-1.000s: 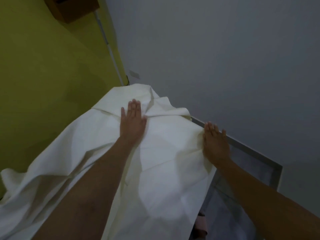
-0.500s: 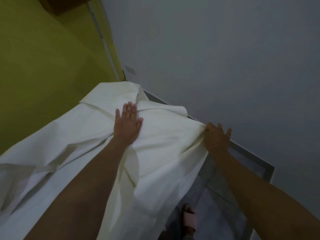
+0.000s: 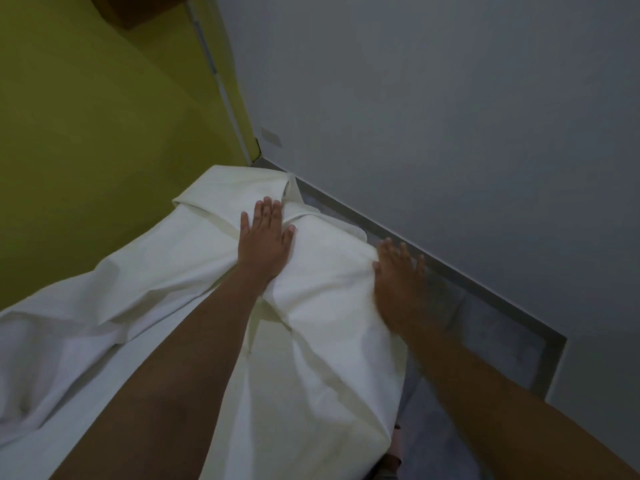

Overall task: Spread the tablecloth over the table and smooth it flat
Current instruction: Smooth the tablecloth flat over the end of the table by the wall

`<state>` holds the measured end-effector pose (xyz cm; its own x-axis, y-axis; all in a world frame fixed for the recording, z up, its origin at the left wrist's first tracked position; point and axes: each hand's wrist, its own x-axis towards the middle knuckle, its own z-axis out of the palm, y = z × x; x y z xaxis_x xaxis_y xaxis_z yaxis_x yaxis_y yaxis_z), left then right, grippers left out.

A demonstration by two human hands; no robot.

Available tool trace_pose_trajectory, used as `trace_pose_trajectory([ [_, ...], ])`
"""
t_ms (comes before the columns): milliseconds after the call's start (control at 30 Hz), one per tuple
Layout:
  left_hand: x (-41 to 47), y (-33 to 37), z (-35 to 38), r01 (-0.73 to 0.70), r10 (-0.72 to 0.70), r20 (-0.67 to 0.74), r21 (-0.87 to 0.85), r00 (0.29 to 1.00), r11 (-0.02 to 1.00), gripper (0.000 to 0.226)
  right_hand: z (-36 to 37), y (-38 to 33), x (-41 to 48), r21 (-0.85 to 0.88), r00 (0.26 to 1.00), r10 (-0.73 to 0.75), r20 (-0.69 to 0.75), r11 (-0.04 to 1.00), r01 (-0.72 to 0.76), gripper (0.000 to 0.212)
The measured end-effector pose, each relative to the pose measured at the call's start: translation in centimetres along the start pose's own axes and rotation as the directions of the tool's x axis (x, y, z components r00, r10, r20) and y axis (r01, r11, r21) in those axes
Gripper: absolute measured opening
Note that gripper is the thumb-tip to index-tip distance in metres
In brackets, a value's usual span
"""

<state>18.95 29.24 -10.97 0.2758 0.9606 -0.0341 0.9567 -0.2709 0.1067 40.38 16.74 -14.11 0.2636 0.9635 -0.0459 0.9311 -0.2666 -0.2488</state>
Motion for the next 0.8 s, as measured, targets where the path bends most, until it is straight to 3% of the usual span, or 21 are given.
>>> trace_pose_trajectory([
  [67,0.4,-0.2,-0.1,0.0,0.0,0.022,0.002,1.0,1.0,0.06,-0.2,1.5,0.1,-0.053,0.999,-0.054,-0.004,0.997,0.054,0.05],
  [167,0.5,-0.1,0.4,0.005,-0.005,0.056,-0.006,0.998,1.0,0.063,-0.4,3.0,-0.8,0.005,0.997,-0.035,-0.066,0.999,0.036,0.052],
  [333,0.5,0.3,1.1,0.03,-0.024,0.08,-0.085,0.996,0.996,0.067,-1.3,1.7,-1.8,0.109,0.96,0.228,-0.162,0.971,-0.212,0.045],
  [433,0.4,0.3,1.4,0.034,-0.03,0.047,-0.092,0.998,0.995,0.066,-1.7,-2.9,-1.3,0.098,0.975,0.098,-0.201,0.992,-0.08,0.052],
  [500,0.1,0.2,1.6,0.018,-0.018,0.004,-0.096,1.0,0.995,0.065,-1.2,-5.8,-1.2,0.121,0.996,0.002,-0.086,0.993,0.009,0.06],
  [667,0.1,-0.7,1.7,-0.036,0.036,-0.002,-0.09,0.999,0.995,0.063,0.2,-4.1,-0.4,-0.054,0.999,-0.028,0.024,0.998,0.029,0.073],
  [800,1.0,-2.2,1.5,-0.075,0.08,0.056,-0.076,0.995,0.994,0.061,-0.4,2.3,0.9,-0.076,0.95,0.311,-0.008,0.947,-0.311,0.08],
])
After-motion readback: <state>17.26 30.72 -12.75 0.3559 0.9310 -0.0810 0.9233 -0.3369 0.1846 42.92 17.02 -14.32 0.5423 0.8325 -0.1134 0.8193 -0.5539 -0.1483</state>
